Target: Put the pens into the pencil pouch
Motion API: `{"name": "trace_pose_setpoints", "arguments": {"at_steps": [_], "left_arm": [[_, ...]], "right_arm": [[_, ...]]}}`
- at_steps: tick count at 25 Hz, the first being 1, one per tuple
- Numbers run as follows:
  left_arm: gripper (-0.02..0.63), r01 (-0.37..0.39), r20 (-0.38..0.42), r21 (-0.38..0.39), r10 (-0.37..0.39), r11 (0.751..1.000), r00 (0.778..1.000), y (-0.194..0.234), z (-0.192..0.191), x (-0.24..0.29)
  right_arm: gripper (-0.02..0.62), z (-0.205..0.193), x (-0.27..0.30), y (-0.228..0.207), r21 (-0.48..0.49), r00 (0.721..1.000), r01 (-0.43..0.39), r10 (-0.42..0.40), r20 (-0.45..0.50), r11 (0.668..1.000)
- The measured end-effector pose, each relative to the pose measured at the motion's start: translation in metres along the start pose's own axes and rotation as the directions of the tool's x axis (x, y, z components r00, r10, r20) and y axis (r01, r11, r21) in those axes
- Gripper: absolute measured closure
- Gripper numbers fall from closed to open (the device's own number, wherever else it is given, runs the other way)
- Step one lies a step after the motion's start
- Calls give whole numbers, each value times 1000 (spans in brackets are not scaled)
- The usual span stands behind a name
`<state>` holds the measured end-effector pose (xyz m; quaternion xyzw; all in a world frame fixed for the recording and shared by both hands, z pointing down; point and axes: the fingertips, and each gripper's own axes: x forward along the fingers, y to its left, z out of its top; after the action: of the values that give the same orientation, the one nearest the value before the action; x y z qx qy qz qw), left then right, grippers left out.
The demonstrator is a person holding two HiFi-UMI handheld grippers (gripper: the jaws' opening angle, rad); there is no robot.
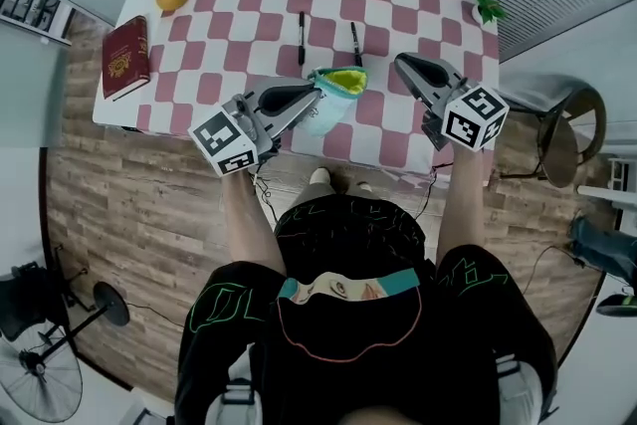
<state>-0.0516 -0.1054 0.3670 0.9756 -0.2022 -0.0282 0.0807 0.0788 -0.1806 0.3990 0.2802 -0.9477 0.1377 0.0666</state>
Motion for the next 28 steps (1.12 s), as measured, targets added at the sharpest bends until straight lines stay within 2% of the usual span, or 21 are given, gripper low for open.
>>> {"name": "trace_pose_setpoints", "arguments": {"at_steps": [9, 15, 26, 28], "left_arm": [[609, -15, -9, -30, 15, 999, 1000, 7, -13, -9], [609, -21, -2, -44, 21, 999, 1000, 12, -19, -14], [609, -7, -1, -70, 7, 998, 1000, 24, -28, -22], [609, -2, -2, -73, 2, 997, 1000, 27, -29, -22]], "right_arm": [[575, -25, 43, -25, 30, 975, 131, -124, -183, 991], [575, -46, 71, -49, 44, 930, 231, -207, -304, 972], [574, -76, 124, -78, 19, 852, 278, -237, -467, 961], [555, -81, 132, -84, 15, 837, 284, -240, -492, 959]]}}
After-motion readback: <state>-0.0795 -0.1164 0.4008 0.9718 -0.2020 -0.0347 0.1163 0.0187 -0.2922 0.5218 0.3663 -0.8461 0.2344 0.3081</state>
